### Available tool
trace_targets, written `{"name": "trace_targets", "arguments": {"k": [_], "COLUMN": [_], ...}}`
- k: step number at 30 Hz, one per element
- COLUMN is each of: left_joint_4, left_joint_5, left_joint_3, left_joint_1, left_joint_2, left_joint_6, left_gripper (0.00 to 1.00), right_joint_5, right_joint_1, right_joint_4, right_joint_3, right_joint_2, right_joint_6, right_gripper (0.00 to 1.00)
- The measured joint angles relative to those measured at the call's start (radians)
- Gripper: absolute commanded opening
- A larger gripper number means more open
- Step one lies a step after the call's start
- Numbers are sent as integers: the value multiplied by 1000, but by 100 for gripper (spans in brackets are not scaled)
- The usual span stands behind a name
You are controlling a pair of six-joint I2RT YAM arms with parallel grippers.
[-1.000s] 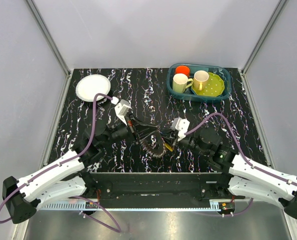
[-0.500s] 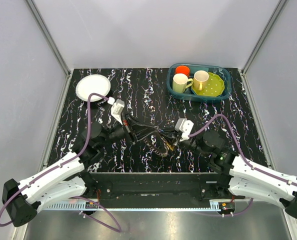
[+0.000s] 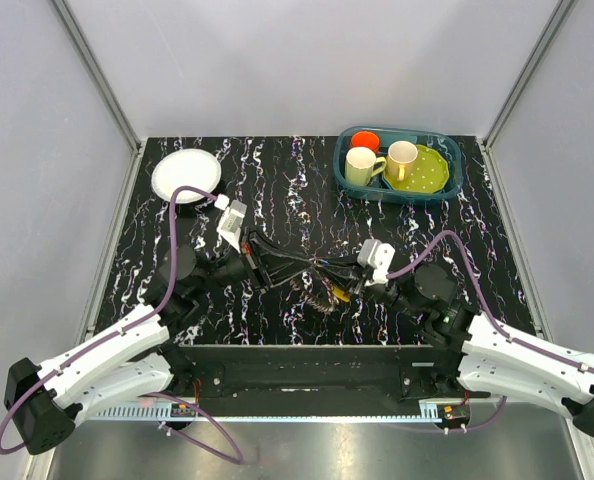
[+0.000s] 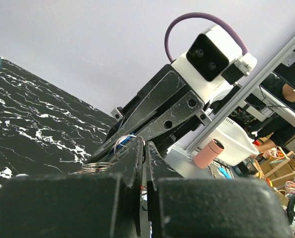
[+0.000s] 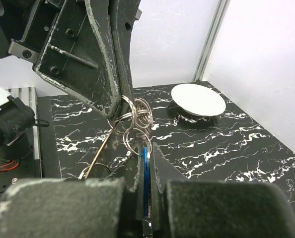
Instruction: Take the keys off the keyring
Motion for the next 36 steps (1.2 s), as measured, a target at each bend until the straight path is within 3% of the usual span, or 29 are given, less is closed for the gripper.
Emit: {"name": "trace_targets", "arguments": {"k": [36], "left_joint_4": [16], "left_joint_5": [193], "left_joint_3": [0], "left_joint_1": [46], "left_joint_2": [23], "left_joint_6": [19], "left_gripper": [0], "right_joint_5": [-18], "right_joint_1": [10], "right_joint_4": [-111], "right_joint_3": [26], "right_joint_2": [-70], "right_joint_6": [-27], "right_gripper": [0]}}
